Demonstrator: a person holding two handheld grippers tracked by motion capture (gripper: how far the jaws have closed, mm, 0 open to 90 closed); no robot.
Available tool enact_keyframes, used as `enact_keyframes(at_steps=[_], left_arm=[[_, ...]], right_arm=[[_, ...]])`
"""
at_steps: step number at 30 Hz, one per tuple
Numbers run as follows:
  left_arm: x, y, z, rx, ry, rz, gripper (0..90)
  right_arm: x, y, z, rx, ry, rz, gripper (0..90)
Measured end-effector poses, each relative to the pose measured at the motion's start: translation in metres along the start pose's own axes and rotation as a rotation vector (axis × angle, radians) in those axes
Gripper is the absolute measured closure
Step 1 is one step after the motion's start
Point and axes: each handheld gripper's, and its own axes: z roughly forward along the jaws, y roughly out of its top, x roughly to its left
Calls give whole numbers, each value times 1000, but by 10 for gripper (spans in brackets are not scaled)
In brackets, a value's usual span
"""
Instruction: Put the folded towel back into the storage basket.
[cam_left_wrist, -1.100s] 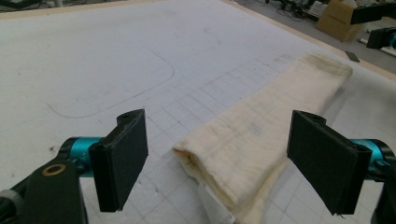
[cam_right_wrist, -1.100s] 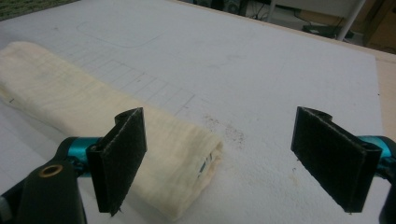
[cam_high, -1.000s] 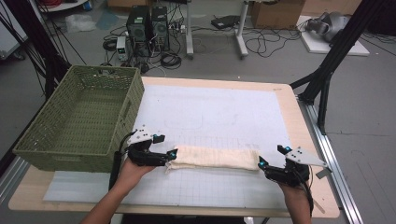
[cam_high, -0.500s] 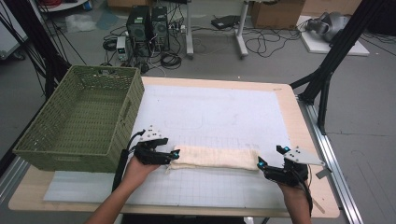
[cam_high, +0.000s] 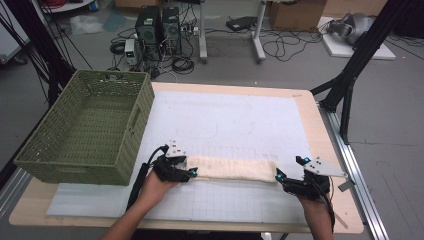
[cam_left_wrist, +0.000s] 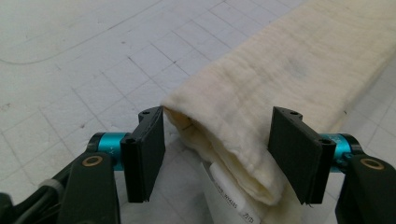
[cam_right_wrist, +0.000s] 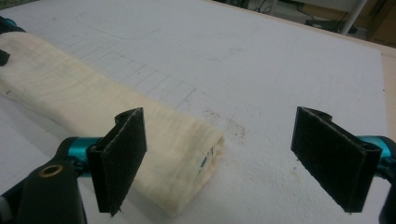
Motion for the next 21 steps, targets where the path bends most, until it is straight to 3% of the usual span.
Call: enact_keyframes(at_steps=[2,10,12,16,18,21], left_arm=[[-1,0,-1,0,-14,6,403],[-6,1,-3,18,-85,-23,735],[-8,1,-3,14,-88,-12,783],[-7,1,-3,12,-90,-34,800],[-5,1,-4,6,-99,-68,802],[-4,1,-7,-40,-122,-102,797]], right_arm=[[0,0,0,-4,1,-7,168],[1,1,1,0,2,-11,172],[1,1,1,0,3,-11,172],[0,0,1,0,1,-10,172],[0,0,0,2,1,-2,172],[-1,-1,1,0,2,-5,172]])
